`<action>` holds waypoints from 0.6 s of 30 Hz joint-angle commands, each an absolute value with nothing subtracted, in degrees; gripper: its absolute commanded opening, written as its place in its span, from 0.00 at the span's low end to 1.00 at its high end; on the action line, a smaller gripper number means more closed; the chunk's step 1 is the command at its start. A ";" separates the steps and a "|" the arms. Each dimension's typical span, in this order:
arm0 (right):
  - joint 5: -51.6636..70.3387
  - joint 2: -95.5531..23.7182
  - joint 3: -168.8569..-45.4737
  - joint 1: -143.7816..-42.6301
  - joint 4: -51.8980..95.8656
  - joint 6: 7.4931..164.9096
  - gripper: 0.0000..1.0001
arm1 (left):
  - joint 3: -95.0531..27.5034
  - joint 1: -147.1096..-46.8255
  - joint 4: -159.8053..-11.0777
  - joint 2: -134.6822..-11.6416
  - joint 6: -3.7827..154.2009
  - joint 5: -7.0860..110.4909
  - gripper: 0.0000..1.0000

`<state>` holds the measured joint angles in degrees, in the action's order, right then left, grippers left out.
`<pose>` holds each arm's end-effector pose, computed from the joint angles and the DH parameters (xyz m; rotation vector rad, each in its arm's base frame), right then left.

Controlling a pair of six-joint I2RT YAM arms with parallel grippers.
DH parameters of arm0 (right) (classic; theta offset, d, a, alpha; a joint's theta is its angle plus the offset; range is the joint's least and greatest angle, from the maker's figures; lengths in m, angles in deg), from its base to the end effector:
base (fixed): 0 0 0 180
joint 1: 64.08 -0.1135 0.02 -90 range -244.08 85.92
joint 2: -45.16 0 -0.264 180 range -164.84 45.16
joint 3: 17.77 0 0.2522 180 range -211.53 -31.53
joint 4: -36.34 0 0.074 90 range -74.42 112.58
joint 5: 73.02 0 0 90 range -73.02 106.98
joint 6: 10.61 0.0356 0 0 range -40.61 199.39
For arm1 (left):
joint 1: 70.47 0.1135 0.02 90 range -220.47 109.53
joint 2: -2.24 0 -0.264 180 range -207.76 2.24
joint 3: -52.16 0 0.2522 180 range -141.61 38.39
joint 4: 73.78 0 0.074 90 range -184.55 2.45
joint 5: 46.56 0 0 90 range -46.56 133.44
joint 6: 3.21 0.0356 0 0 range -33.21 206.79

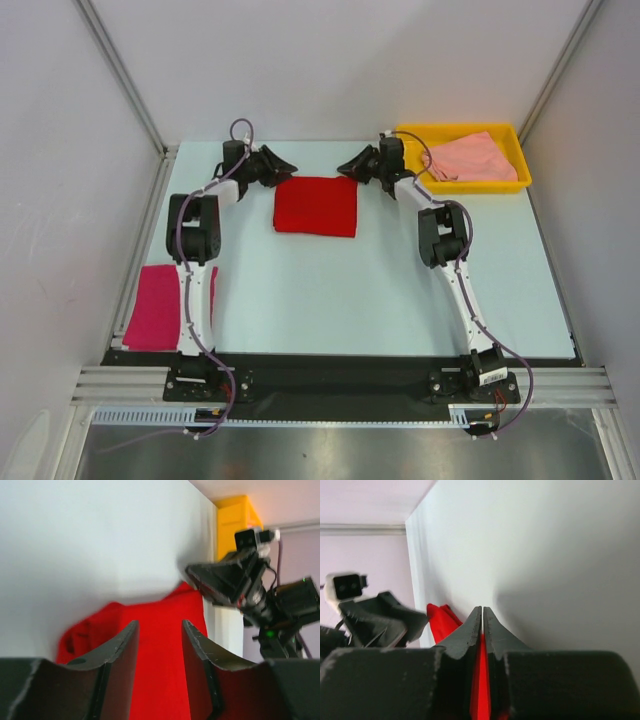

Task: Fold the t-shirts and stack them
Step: Fold the tshirt

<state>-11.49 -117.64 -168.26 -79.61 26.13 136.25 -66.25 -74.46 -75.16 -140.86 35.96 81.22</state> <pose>0.5888 0.1812 0.0975 0.4130 2.1154 1.2733 0.5492 -0.0602 0.1218 -0.4255 2.1168 -1.2480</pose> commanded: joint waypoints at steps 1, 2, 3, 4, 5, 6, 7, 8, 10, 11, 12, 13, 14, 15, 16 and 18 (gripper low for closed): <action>-8.86 -118.41 -175.12 -78.23 24.95 134.76 0.09 | -63.49 -75.74 -80.69 -129.52 46.36 81.93 0.45; -8.86 -118.05 -176.01 -78.23 24.78 134.67 0.10 | -61.47 -76.00 -79.73 -127.68 46.19 83.07 0.45; -8.69 -117.44 -176.81 -78.23 23.99 134.06 0.11 | -56.58 -76.27 -77.98 -124.70 45.05 83.78 0.44; -8.69 -115.78 -176.99 -78.14 23.64 133.79 0.11 | -54.00 -76.79 -74.22 -123.02 44.43 84.39 0.42; -8.69 -114.37 -176.47 -78.23 23.46 133.44 0.12 | -51.72 -76.97 -72.88 -121.78 43.99 85.18 0.41; -8.77 -113.14 -175.68 -78.23 22.94 132.57 0.11 | -48.21 -77.15 -72.43 -120.81 43.38 85.36 0.40; -8.86 -111.74 -174.63 -78.40 22.93 131.86 0.12 | -46.35 -77.15 -71.12 -119.24 42.94 85.63 0.39; -9.64 -108.59 -171.48 -78.58 21.02 131.42 0.12 | -44.33 -77.15 -69.98 -118.52 42.32 86.06 0.38; -10.96 -105.24 -167.43 -79.45 21.43 130.46 0.13 | -39.75 -76.71 -68.13 -116.77 41.53 86.15 0.33; -12.19 -102.52 -163.41 -79.81 21.61 129.93 0.13 | -38.87 -76.62 -68.03 -116.32 41.53 86.07 0.32; -12.90 -101.19 -161.63 -80.25 21.53 129.40 0.13 | -37.03 -76.36 -67.86 -116.06 41.53 85.81 0.31; -13.69 -100.04 -159.52 -81.38 21.79 128.87 0.13 | -36.23 -76.27 -66.73 -115.80 41.53 85.63 0.31; -15.78 -99.25 -157.85 -82.00 22.14 129.04 0.12 | -35.53 -76.01 -66.37 -116.05 41.44 85.63 0.30; -16.85 -97.85 -154.18 -82.62 24.40 129.31 0.12 | -35.17 -75.92 -66.45 -116.49 41.52 85.98 0.29; -17.99 -97.14 -152.22 -83.23 25.29 129.74 0.12 | -34.47 -75.83 -66.45 -117.19 41.44 86.76 0.29; -20.37 -95.30 -145.31 -84.55 29.05 130.36 0.11 | -32.89 -75.48 -65.49 -118.43 41.26 86.69 0.28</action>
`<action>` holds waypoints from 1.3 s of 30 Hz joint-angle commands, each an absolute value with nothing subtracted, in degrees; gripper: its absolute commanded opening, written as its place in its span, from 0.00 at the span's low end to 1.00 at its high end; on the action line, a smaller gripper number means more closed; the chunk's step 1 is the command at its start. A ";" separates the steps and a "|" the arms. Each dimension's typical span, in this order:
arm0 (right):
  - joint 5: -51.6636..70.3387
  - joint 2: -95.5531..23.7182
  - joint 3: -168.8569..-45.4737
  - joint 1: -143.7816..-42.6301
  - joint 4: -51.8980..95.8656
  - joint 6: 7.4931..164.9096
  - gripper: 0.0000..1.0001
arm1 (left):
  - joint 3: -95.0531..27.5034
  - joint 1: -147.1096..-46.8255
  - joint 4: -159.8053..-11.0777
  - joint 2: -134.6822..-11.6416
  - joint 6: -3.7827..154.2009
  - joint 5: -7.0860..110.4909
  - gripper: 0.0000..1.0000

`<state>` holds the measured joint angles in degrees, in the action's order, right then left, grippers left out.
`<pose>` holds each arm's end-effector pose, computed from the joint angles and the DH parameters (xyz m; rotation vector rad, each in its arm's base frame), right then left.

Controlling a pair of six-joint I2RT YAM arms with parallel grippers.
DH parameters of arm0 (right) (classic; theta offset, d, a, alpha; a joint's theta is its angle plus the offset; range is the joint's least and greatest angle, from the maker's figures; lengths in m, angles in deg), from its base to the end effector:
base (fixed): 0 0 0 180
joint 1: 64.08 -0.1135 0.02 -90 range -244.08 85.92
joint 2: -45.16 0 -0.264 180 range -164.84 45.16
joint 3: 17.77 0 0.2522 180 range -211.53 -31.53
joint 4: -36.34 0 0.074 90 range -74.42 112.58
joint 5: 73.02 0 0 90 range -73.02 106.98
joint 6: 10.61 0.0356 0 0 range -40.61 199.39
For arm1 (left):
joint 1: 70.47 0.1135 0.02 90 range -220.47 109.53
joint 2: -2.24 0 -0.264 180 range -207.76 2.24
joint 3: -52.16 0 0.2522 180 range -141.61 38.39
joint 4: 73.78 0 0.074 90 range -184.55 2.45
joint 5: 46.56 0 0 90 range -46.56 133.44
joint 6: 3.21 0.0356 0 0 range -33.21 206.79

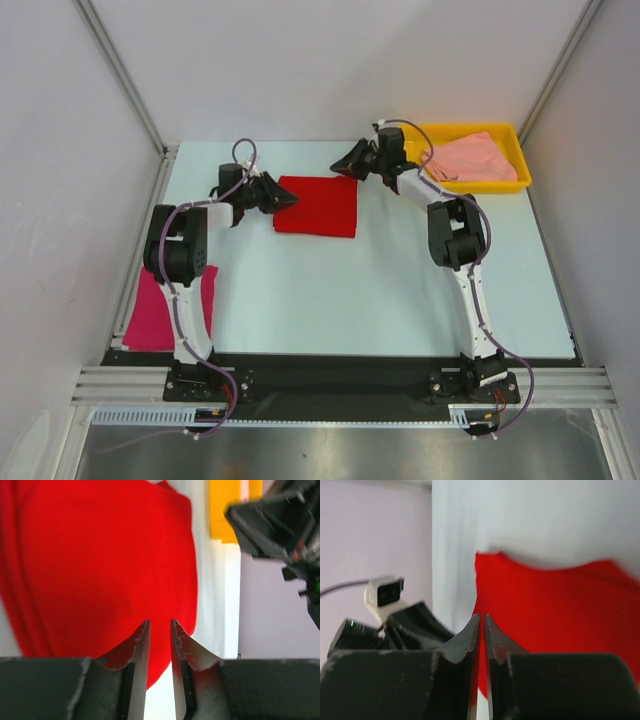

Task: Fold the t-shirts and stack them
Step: Fold the tshirt

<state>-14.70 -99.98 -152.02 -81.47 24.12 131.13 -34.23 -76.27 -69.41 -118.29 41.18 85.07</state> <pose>0.5481 0.1913 0.1758 0.2468 2.1458 1.2916 0.4455 -0.0690 0.1494 -0.2873 2.1910 -1.2820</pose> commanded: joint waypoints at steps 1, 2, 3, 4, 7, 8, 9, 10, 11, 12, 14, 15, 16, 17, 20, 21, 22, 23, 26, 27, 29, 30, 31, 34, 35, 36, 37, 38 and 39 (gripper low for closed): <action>-21.07 -94.68 -142.91 -84.73 31.00 131.23 0.11 | -31.41 -74.96 -66.62 -118.86 41.44 86.16 0.27; -22.56 -94.24 -140.10 -84.91 35.80 133.42 0.10 | -30.87 -74.60 -67.32 -119.30 41.61 86.16 0.26; -23.18 -93.71 -135.81 -84.91 38.03 134.83 0.09 | -28.34 -74.42 -65.68 -119.66 40.74 86.33 0.25; -23.45 -93.53 -133.86 -84.82 39.35 135.45 0.09 | -27.01 -74.08 -65.66 -119.49 40.47 86.33 0.25; -24.15 -93.44 -129.28 -84.03 41.91 135.29 0.08 | -23.40 -74.07 -67.24 -117.91 42.22 85.45 0.25; -24.85 -93.61 -129.00 -83.86 41.04 134.42 0.07 | -22.52 -74.07 -67.42 -117.38 42.58 85.54 0.25; -25.29 -94.05 -129.00 -83.42 40.34 133.88 0.07 | -21.38 -74.07 -67.77 -116.33 43.28 85.63 0.25; -25.73 -94.23 -129.26 -83.15 39.46 133.10 0.07 | -21.20 -74.07 -68.55 -115.71 43.98 85.63 0.26; -26.26 -94.49 -130.92 -82.98 36.15 131.87 0.07 | -21.20 -74.16 -69.69 -115.10 44.68 85.37 0.26; -26.26 -94.58 -132.15 -82.89 33.77 129.07 0.07 | -20.93 -74.25 -70.92 -114.31 46.26 85.19 0.27; -27.05 -94.67 -136.27 -82.62 28.41 127.12 0.07 | -20.32 -74.25 -73.65 -111.41 47.58 84.49 0.30; -27.23 -94.24 -137.25 -82.80 27.25 125.89 0.07 | -20.23 -74.25 -74.35 -110.27 48.11 84.31 0.32; -27.32 -93.97 -138.48 -83.15 26.11 125.10 0.07 | -20.58 -74.42 -75.23 -108.17 48.64 84.05 0.34; -27.49 -93.45 -140.93 -83.41 22.88 124.05 0.07 | -21.19 -74.42 -76.28 -107.45 49.69 83.87 0.35; -28.54 -92.39 -141.84 -84.90 19.86 122.98 0.08 | -23.92 -74.51 -79.02 -105.69 49.88 84.66 0.37; -28.90 -91.52 -140.53 -85.26 20.20 123.24 0.07 | -24.62 -74.51 -79.02 -105.51 49.53 85.44 0.38; -29.25 -91.07 -139.65 -85.70 20.47 123.77 0.07 | -24.62 -74.51 -78.67 -105.42 49.09 85.97 0.38; -29.77 -90.55 -138.16 -86.40 21.86 124.73 0.08 | -24.45 -74.60 -78.23 -105.94 48.56 86.42 0.38; -30.57 -88.17 -130.43 -87.02 28.35 127.28 0.08 | -21.64 -74.77 -73.94 -107.35 45.58 88.09 0.36; -30.48 -87.56 -127.28 -87.11 29.25 127.64 0.08 | -19.72 -74.86 -70.44 -108.57 43.48 88.52 0.36; -30.83 -87.29 -124.97 -86.93 31.18 127.55 0.08 | -18.21 -75.13 -67.26 -110.60 41.54 89.06 0.35; -30.83 -87.29 -123.83 -86.84 31.71 127.29 0.08 | -17.69 -75.21 -65.76 -112.96 41.35 88.97 0.34; -30.92 -87.37 -122.25 -86.67 31.81 126.94 0.08 | -17.68 -75.39 -65.49 -114.02 41.35 88.97 0.32; -30.40 -87.55 -119.26 -85.18 31.11 124.92 0.07 | -17.24 -75.48 -69.07 -114.83 43.45 87.04 0.30; -30.13 -87.55 -118.72 -84.74 30.41 124.22 0.07 | -16.98 -75.48 -70.57 -114.22 45.46 84.95 0.30; -29.87 -87.46 -118.20 -83.43 29.62 122.56 0.07 | -16.19 -75.39 -73.11 -113.60 46.26 83.88 0.30; -29.61 -87.12 -117.23 -82.89 28.04 121.76 0.08 | -15.75 -75.48 -74.35 -112.03 47.58 82.65 0.30; -29.26 -86.85 -117.05 -82.45 26.55 120.44 0.07 | -15.31 -75.39 -75.41 -111.06 48.11 82.29 0.30; -28.73 -86.33 -117.22 -81.49 24.71 117.65 0.07 | -14.35 -75.39 -76.55 -110.18 48.46 82.11 0.30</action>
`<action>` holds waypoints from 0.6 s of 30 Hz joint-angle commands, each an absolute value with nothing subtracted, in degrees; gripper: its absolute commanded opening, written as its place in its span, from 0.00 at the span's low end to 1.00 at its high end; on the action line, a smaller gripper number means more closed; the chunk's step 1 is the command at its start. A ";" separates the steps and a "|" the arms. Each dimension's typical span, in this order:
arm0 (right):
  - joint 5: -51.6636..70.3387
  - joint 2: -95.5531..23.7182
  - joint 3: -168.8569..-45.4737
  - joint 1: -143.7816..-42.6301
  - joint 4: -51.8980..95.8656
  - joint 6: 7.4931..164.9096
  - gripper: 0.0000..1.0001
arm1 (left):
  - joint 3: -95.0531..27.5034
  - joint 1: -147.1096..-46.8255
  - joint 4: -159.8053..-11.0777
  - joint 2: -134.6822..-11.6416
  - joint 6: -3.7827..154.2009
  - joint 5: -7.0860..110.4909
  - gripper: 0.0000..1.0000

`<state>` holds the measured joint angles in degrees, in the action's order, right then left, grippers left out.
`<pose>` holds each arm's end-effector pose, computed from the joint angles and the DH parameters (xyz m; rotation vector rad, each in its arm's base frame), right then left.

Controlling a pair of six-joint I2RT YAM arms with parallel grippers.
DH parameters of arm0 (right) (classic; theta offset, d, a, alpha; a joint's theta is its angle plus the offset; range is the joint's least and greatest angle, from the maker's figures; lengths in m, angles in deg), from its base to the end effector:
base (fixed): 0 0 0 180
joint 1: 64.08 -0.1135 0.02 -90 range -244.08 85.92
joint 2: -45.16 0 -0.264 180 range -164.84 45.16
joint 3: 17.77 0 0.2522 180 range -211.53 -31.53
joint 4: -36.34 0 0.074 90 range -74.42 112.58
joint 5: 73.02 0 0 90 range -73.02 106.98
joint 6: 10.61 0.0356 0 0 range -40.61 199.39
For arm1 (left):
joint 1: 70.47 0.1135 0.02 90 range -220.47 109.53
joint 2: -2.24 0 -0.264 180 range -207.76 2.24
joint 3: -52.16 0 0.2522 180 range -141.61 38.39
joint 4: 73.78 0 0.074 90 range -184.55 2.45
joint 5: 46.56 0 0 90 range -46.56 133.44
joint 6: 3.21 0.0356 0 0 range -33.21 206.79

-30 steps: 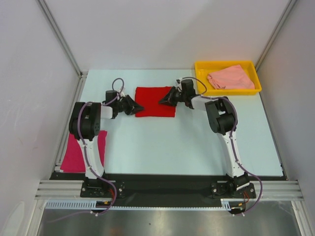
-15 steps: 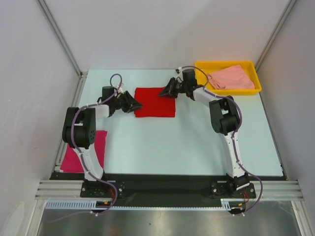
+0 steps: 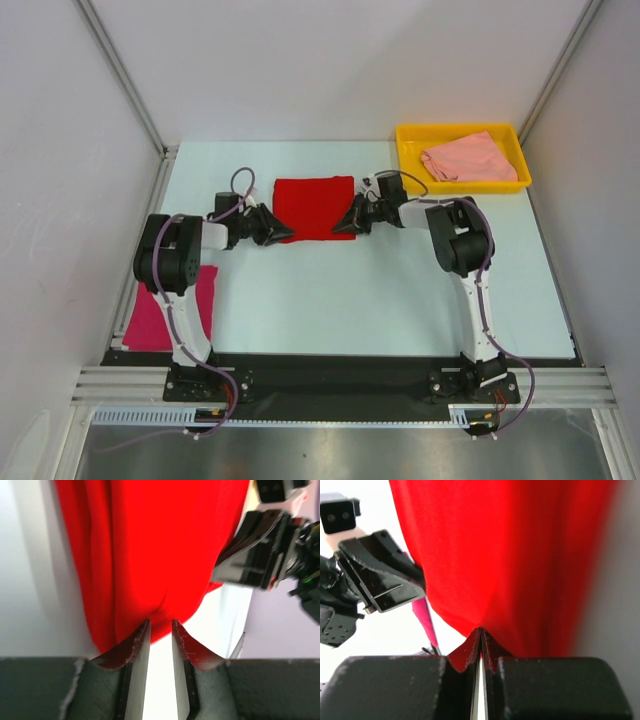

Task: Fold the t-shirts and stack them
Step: Fold the tshirt

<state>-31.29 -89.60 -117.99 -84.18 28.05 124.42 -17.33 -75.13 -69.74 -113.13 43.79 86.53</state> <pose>0.4466 0.1917 0.0915 0.0612 2.5096 1.5093 0.3799 -0.0554 0.1043 -0.3815 2.3649 -1.2779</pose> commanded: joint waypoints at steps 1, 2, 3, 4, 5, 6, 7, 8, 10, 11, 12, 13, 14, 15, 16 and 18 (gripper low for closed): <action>-27.94 -85.97 -117.49 -81.22 20.51 115.97 0.07 | -14.08 -75.48 -77.17 -107.91 48.82 82.20 0.31; -27.50 -84.75 -118.10 -80.87 18.82 114.64 0.08 | -13.90 -75.48 -77.87 -106.75 49.60 82.37 0.32; -26.89 -84.13 -118.80 -80.78 16.80 112.98 0.08 | -13.90 -75.48 -79.62 -105.26 50.13 82.38 0.34; -25.49 -83.51 -119.50 -80.78 14.34 109.57 0.08 | -14.07 -75.56 -80.85 -103.68 50.75 82.12 0.38; -24.78 -82.81 -120.29 -80.87 10.05 108.05 0.09 | -14.51 -75.57 -82.43 -100.53 52.32 81.68 0.40; -24.16 -81.33 -121.52 -81.04 8.01 106.21 0.10 | -15.73 -75.57 -85.75 -99.02 53.12 81.06 0.42; -22.24 -80.44 -122.23 -81.56 3.73 102.97 0.11 | -16.62 -75.48 -87.09 -97.70 53.91 80.36 0.43; -21.09 -79.56 -122.67 -82.00 1.94 101.11 0.13 | -17.41 -75.30 -89.89 -94.56 55.05 79.75 0.43; -17.15 -76.66 -123.81 -83.06 -2.88 97.95 0.24 | -19.08 -74.52 -92.72 -91.64 55.24 78.26 0.44; -15.64 -75.61 -123.99 -84.54 -4.04 94.63 0.30 | -19.43 -74.16 -93.86 -88.93 54.80 77.38 0.46; -14.15 -74.03 -124.17 -85.34 -5.27 93.11 0.37 | -19.70 -73.20 -94.31 -87.33 54.62 76.58 0.48; -10.13 -73.23 -124.69 -86.22 -7.20 91.10 0.49 | -19.70 -72.58 -94.66 -85.92 54.36 74.75 0.49; -7.74 -72.62 -124.96 -88.40 -8.00 88.12 0.54 | -19.53 -71.88 -95.19 -84.61 53.57 73.77 0.50; -3.63 -71.22 -125.22 -89.38 -8.62 86.78 0.59 | -18.74 -70.74 -95.10 -81.29 53.04 72.81 0.52; -1.67 -70.42 -125.22 -90.70 -8.45 85.64 0.66 | -18.30 -70.73 -95.19 -79.69 52.60 69.84 0.54; 2.63 -68.66 -124.35 -94.47 -6.18 82.56 0.77 | -17.24 -67.93 -95.72 -75.39 51.20 67.45 0.57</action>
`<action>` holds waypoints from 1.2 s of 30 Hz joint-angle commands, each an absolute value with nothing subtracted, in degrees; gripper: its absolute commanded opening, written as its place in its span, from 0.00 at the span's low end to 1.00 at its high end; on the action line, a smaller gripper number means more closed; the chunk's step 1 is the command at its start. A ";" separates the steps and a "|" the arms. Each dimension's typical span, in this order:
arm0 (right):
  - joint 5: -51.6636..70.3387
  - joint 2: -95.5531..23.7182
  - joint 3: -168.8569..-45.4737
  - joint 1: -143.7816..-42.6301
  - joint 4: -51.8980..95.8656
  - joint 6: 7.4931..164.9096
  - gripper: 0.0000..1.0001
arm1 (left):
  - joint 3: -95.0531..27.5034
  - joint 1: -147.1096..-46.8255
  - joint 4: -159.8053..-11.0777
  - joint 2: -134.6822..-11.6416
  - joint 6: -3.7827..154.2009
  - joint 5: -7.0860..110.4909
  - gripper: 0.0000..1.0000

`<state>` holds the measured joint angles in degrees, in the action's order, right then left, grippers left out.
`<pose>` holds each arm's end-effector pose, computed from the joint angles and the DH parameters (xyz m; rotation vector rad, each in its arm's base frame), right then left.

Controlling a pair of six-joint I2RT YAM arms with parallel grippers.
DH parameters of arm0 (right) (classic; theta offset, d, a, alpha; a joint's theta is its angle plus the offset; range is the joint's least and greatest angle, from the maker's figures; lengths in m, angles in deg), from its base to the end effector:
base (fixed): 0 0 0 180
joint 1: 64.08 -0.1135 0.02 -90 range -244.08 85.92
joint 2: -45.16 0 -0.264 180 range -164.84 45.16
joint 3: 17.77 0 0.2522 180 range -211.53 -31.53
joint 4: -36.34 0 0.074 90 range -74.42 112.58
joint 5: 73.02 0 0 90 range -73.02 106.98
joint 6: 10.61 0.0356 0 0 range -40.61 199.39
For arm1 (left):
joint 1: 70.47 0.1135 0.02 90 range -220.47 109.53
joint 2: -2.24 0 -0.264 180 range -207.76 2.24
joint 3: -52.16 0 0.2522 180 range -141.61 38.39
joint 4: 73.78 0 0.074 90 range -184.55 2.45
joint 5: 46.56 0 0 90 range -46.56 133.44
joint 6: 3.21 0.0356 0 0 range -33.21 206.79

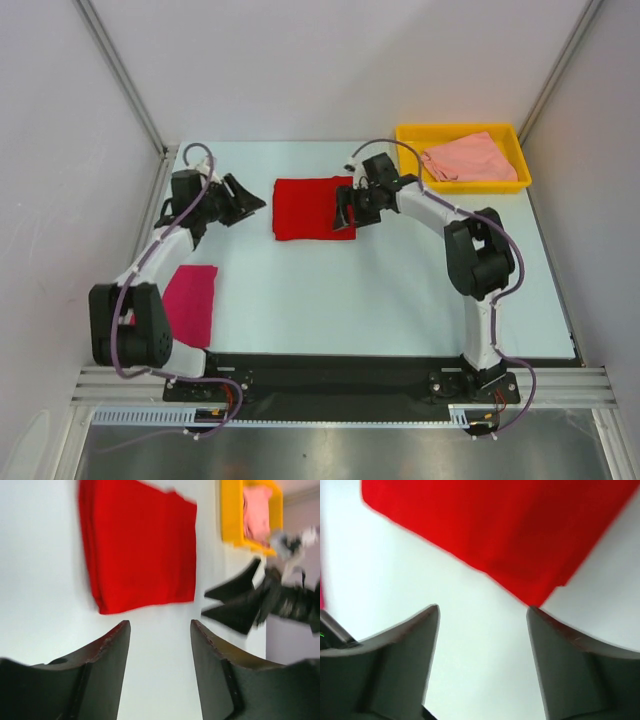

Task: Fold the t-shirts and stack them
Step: Fold the tshirt, then neatly place the folded tshirt to the corner

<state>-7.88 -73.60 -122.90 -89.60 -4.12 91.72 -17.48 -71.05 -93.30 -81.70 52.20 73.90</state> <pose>0.4037 0.2093 0.1994 -0.4778 2.5335 0.8064 0.3233 -0.0213 0.2555 -0.3363 2.1885 -0.9220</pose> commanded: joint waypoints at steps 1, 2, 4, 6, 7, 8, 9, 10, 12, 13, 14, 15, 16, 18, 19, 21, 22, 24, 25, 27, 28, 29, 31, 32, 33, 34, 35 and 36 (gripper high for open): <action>6.13 -67.35 -123.65 -95.79 -3.46 80.98 0.87 | -17.15 -67.57 -96.59 -73.97 50.76 65.96 0.58; 7.82 -66.73 -122.60 -97.20 -1.78 79.49 0.94 | -17.15 -67.31 -98.16 -73.00 50.23 63.16 0.59; 13.79 -65.58 -120.49 -102.38 5.13 71.42 1.00 | -16.80 -66.78 -99.14 -70.20 49.44 61.73 0.62; 21.84 -64.35 -115.31 -108.34 14.69 61.35 1.00 | -15.40 -66.25 -99.23 -68.43 47.33 60.41 0.64; 23.90 -64.26 -113.81 -110.38 17.45 58.06 1.00 | -15.05 -66.08 -99.32 -67.11 45.50 59.36 0.66; 25.40 -65.30 -112.93 -111.70 19.22 55.59 1.00 | -15.22 -65.99 -100.80 -66.67 44.87 57.87 0.70; 27.94 -66.36 -113.27 -113.72 21.07 51.83 1.00 | -15.83 -65.20 -101.77 -66.49 44.52 57.42 0.72; 29.27 -67.59 -113.79 -114.26 21.78 50.48 1.00 | -16.70 -65.02 -103.70 -66.49 44.08 56.55 0.72; 30.60 -70.67 -114.24 -115.58 24.66 46.36 1.00 | -18.82 -64.58 -107.75 -66.14 44.42 54.87 0.74; 31.65 -71.29 -113.80 -117.15 26.17 40.95 1.00 | -19.08 -64.49 -108.28 -65.79 44.69 54.95 0.74; 32.79 -73.12 -113.54 -117.95 27.49 38.11 1.00 | -19.26 -64.32 -109.59 -64.74 44.25 54.61 0.74; 36.89 -74.36 -113.97 -118.65 29.94 36.16 1.00 | -19.17 -63.97 -110.21 -64.03 43.64 54.26 0.73; 38.84 -75.85 -114.58 -119.44 30.92 33.45 0.99 | -19.00 -63.79 -110.48 -63.42 42.68 54.08 0.73; 41.14 -78.83 -116.07 -119.62 32.15 31.67 0.96 | -18.30 -63.44 -110.66 -61.57 41.79 53.38 0.71; 40.97 -79.37 -116.17 -119.71 32.77 30.97 0.95 | -18.21 -63.26 -111.18 -61.39 40.92 53.29 0.71; 39.05 -80.77 -116.34 -119.71 32.95 30.08 0.92 | -17.68 -62.91 -112.24 -61.30 40.04 53.63 0.71; 38.95 -81.31 -116.69 -119.71 33.30 29.82 0.91 | -17.42 -62.82 -113.63 -61.65 38.64 53.90 0.71; 40.00 -83.14 -116.96 -119.89 35.31 28.42 0.90 | -16.45 -62.30 -113.65 -62.18 38.01 55.04 0.70; 40.35 -83.85 -116.79 -119.98 36.37 27.63 0.89 | -16.10 -62.21 -114.08 -62.35 37.66 55.48 0.70; 39.57 -85.00 -116.79 -119.89 38.74 25.35 0.87 | -15.22 -62.21 -114.00 -62.01 38.01 55.74 0.71; 39.04 -86.48 -116.96 -119.98 39.10 24.29 0.86 | -14.96 -62.12 -114.44 -61.83 38.10 55.83 0.72; 38.78 -87.11 -117.40 -119.80 39.62 23.24 0.85 | -14.61 -61.94 -114.79 -61.65 38.36 55.75 0.72; 39.48 -89.04 -118.45 -119.63 41.30 22.26 0.80 | -14.52 -61.68 -115.66 -61.30 38.80 55.66 0.73; 38.61 -89.31 -119.76 -119.45 40.86 23.04 0.78 | -14.25 -61.59 -115.93 -61.30 38.71 55.48 0.79; 37.56 -89.40 -120.64 -119.10 38.86 25.05 0.71 | -13.99 -61.59 -115.85 -61.30 38.54 55.66 0.80; 36.50 -89.05 -121.00 -118.92 38.06 25.94 0.66 | -13.81 -61.59 -115.76 -61.91 38.36 55.92 0.84; 35.71 -88.96 -121.18 -118.75 37.70 26.21 0.59 | -13.46 -61.50 -115.67 -62.35 38.10 57.05 0.85; 34.57 -88.70 -121.18 -118.66 37.35 26.39 0.47 | -13.20 -61.50 -115.41 -63.31 37.58 58.02 0.85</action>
